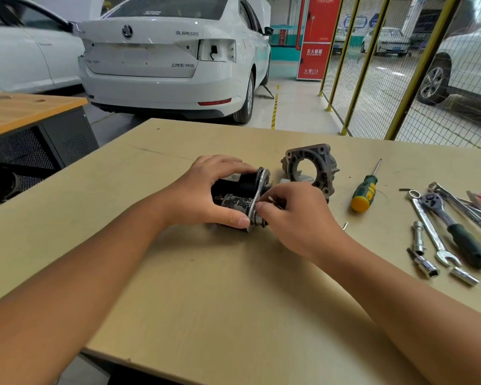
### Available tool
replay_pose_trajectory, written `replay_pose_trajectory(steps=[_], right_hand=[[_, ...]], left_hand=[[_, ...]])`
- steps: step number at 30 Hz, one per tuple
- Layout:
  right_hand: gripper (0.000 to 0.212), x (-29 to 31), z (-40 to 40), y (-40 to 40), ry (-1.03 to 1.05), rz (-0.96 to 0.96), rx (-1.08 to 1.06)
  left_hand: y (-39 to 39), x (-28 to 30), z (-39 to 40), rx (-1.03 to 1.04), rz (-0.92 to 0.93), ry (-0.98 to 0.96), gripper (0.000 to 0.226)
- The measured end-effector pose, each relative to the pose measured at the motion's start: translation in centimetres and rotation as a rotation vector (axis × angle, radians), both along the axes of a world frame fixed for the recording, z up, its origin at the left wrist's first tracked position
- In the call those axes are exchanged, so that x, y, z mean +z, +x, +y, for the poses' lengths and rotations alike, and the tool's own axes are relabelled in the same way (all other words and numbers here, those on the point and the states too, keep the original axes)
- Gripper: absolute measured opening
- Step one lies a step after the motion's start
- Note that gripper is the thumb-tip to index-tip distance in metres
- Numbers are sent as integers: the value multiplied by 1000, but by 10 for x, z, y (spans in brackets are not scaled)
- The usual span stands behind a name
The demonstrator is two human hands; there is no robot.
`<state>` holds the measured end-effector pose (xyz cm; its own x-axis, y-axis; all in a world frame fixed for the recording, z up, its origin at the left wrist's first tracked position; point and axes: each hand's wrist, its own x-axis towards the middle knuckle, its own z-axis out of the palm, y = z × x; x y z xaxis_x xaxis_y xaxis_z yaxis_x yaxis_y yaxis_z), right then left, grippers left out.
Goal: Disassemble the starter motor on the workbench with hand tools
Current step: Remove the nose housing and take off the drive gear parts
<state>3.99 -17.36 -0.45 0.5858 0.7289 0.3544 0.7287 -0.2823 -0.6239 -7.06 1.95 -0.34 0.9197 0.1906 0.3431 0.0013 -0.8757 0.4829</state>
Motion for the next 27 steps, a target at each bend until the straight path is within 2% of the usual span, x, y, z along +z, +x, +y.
replay_pose_trajectory(steps=[4,13,27], right_hand=[[26,-1,2,-3,-40,-99,-11],[5,0,3,0,47,71,-4],[14,-3,2,3,32,3,13]], left_hand=[[0,0,0,0,2,-6,89],[0,-1,1,-1,3,-5,92],[0,0,2,-12,16,-18,91]])
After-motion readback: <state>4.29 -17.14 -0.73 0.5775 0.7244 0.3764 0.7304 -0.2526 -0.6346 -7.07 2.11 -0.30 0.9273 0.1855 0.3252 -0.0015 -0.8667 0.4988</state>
